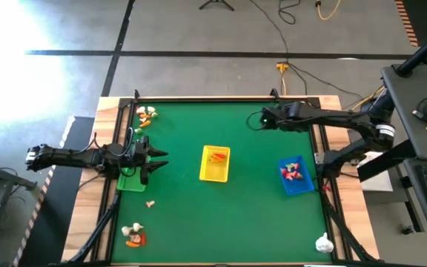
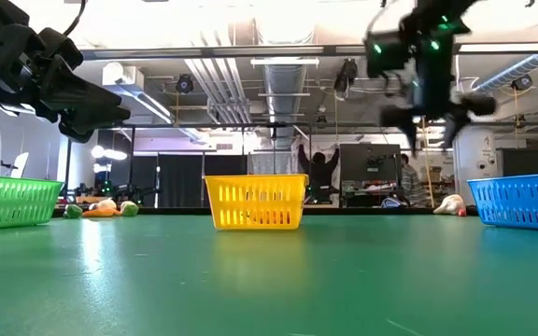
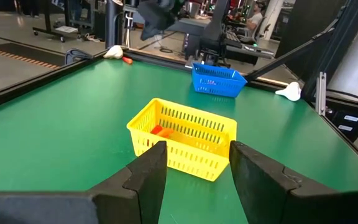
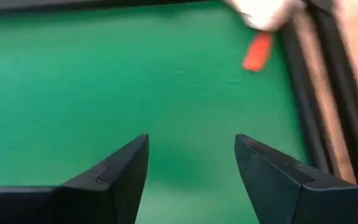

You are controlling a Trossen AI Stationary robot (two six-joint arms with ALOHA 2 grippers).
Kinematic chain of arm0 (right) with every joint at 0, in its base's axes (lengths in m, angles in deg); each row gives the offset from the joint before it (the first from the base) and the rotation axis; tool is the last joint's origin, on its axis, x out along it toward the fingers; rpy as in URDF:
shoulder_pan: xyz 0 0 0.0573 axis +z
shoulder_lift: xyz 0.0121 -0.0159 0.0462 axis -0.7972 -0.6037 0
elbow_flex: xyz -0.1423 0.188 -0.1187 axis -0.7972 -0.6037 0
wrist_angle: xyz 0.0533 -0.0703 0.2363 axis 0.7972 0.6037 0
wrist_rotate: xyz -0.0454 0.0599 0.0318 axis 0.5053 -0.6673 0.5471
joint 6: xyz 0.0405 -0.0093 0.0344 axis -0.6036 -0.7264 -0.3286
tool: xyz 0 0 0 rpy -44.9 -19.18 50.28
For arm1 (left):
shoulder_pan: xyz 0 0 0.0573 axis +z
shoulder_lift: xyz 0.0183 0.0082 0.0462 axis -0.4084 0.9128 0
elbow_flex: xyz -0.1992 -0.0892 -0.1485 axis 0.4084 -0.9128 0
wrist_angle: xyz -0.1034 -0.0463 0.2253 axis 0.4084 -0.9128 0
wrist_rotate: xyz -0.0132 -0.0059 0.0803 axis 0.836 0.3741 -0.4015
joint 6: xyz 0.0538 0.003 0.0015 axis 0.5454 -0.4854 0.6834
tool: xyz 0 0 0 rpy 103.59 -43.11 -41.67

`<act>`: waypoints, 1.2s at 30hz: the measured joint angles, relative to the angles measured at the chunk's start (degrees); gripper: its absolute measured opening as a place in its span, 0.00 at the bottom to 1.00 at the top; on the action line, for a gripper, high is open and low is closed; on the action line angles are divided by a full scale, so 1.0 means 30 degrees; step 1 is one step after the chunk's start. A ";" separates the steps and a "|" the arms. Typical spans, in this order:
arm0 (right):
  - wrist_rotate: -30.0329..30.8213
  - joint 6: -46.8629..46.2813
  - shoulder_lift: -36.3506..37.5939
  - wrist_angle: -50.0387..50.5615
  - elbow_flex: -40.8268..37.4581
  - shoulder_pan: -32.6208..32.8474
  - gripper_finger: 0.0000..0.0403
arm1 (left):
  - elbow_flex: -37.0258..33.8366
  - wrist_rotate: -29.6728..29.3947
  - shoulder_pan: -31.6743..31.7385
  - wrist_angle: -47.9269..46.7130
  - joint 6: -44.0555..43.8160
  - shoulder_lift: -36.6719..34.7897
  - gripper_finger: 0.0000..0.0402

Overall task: Sort produce into baskets
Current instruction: Put the red chili pepper into the yellow bin

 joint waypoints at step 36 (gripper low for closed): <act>-0.0373 -0.3256 -0.4071 -0.6970 -0.3460 -0.9797 0.48 | 0.0000 0.0004 0.0003 0.0000 0.0000 0.0000 0.39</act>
